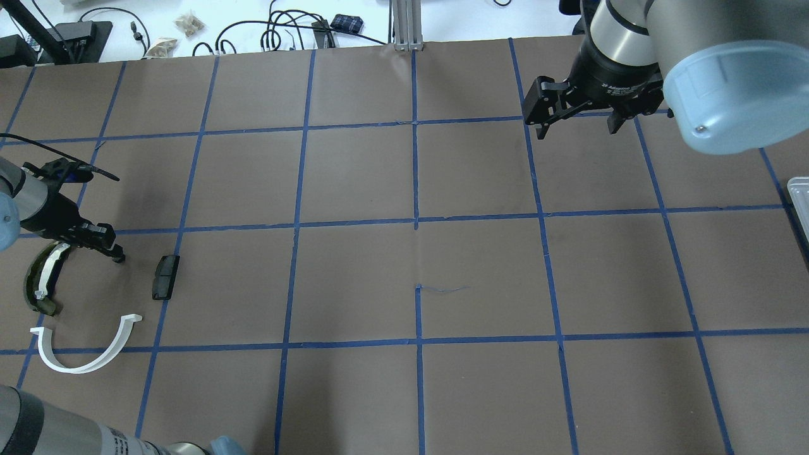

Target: Place bearing gear from tray to pile

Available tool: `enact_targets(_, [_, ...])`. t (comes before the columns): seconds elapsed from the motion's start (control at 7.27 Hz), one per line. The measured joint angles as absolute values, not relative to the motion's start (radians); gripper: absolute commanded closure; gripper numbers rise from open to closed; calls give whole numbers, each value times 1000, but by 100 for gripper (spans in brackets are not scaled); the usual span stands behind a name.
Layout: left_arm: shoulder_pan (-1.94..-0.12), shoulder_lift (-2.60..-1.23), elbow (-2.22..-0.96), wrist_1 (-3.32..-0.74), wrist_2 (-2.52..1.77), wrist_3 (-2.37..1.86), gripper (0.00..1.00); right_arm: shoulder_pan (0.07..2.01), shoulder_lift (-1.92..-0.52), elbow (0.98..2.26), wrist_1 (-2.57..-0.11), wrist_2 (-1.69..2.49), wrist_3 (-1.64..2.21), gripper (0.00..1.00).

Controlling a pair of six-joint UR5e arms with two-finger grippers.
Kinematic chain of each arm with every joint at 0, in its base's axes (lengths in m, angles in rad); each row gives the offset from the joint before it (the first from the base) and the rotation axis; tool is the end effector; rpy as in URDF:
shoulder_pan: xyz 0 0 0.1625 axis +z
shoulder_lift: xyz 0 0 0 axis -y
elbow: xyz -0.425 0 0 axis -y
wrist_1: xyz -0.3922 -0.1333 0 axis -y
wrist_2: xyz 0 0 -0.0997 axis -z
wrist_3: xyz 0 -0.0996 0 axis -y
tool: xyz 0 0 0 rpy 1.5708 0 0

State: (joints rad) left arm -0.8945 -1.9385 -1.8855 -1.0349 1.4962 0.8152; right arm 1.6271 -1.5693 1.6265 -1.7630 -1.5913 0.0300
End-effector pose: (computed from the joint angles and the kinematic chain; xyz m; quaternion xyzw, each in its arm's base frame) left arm 0.2290 -0.5102 0.1989 -0.0664 -0.9944 -0.0285 0.0769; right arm 0.1594 -0.4962 0.4798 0.0124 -0.9976 0.0678 0.0073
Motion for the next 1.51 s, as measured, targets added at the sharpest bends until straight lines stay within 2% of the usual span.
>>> enact_targets(0.14, [-895, -1945, -1888, -1034, 1482, 815, 100, 1627, -1570, 1626, -1763, -1591, 30, 0])
enact_targets(0.28, [-896, -1952, -1888, -1029, 1476, 815, 67, 1628, -1570, 1626, -1763, -1591, 31, 0])
enact_targets(0.41, [-896, -1955, -1888, -1026, 1475, 814, 20, 1628, -1570, 1625, -1763, -1591, 32, 0])
enact_targets(0.69, [-898, -1957, -1882, -1022, 1477, 807, 11, 1628, -1570, 1625, -1763, -1590, 33, 0])
enact_targets(1.1, [-975, -1891, -1832, -1082, 1488, 742, 9, 1628, -1569, 1626, -1764, -1589, 36, 0])
enact_targets(1.24, [-1022, -1858, -1773, -1182, 1493, 698, 9, 1628, -1569, 1627, -1764, -1589, 36, 0])
enact_targets(1.51, [-1155, -1792, -1579, -1474, 1496, 517, 9, 1628, -1568, 1628, -1764, -1589, 37, 0])
